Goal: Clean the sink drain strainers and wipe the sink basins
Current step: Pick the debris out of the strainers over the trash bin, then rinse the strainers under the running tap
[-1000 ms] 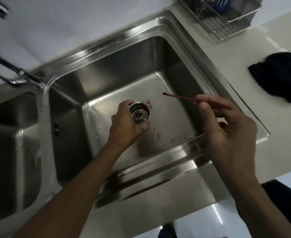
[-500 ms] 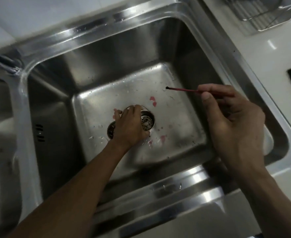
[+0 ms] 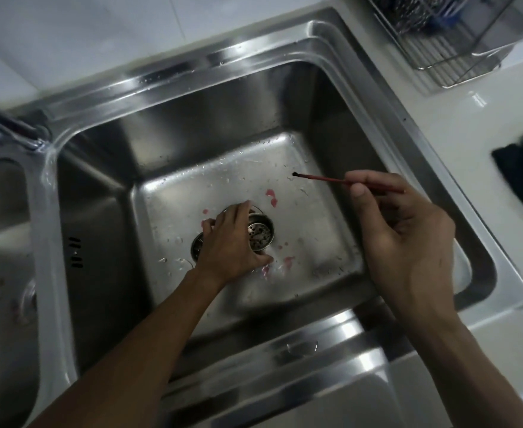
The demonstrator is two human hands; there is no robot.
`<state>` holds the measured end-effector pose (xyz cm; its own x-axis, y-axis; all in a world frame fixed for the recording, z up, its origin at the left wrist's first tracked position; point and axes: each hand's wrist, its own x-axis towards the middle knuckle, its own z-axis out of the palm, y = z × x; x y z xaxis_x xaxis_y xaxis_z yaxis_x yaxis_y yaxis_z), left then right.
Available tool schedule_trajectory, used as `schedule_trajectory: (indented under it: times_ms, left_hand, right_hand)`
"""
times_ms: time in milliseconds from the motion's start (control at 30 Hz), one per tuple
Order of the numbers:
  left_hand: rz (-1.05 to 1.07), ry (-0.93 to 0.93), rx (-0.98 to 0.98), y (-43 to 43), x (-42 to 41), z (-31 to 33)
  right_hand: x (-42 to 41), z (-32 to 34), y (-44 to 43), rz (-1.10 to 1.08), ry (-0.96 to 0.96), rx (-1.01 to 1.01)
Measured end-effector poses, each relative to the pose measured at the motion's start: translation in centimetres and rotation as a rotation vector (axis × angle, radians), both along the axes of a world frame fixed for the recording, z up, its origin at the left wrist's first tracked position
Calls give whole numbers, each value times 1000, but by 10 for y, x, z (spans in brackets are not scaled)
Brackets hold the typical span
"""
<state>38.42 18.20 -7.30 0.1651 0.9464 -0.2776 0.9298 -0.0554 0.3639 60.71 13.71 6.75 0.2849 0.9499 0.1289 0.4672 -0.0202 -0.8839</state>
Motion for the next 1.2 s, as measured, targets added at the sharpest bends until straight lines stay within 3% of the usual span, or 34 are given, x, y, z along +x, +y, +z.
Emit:
schedule_trajectory:
  times_ms: [200, 400, 567, 800, 1200]
  left_hand:
    - [39, -56, 44, 4, 22, 30]
    - [16, -175, 224, 34, 86, 92]
    - [6, -284, 368, 52, 151, 128]
    - [43, -360, 409, 74, 215, 135]
    - [98, -323, 425, 84, 223, 121]
  right_hand:
    - [24, 6, 5, -7, 30, 15]
    - [74, 31, 36, -79, -7, 126]
    - [117, 50, 64, -153, -167, 247]
    - [150, 49, 123, -128, -520, 284]
    - [165, 11, 176, -116, -811, 306]
